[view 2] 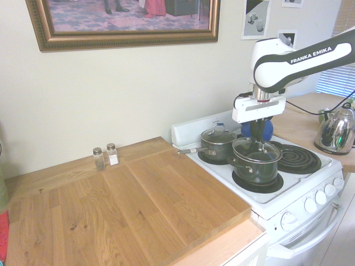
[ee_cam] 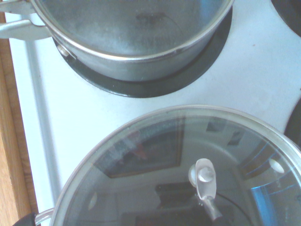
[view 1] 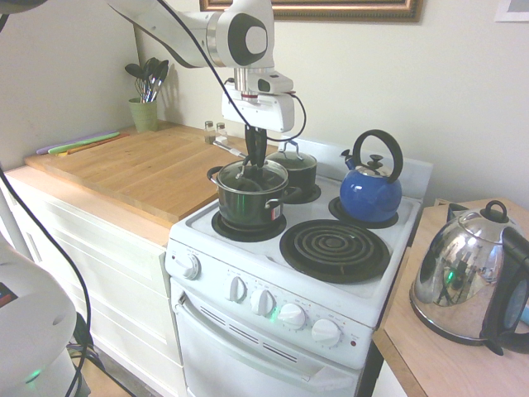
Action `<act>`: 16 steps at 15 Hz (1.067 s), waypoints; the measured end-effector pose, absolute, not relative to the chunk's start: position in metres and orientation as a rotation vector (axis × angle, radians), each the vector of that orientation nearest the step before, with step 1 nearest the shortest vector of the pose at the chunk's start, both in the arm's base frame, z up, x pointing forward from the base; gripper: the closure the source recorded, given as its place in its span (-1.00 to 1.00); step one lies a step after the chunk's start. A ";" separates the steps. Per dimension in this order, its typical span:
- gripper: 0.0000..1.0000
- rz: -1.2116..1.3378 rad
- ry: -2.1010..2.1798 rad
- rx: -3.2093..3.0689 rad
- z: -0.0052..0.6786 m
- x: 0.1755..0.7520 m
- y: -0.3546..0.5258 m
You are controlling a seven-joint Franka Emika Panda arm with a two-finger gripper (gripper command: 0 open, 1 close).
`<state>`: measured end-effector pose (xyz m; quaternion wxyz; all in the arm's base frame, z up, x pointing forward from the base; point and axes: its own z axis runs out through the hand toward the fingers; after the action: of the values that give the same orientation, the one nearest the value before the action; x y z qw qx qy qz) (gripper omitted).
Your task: Cover the lid of the pot
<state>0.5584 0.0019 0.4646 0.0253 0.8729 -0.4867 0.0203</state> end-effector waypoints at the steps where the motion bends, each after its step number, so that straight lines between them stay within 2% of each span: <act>1: 1.00 0.063 -1.503 2.698 0.464 0.559 0.002; 16: 1.00 0.095 -1.471 2.607 0.478 0.558 0.018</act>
<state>0.5577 0.0184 0.4779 0.0733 0.8681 -0.4899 0.0317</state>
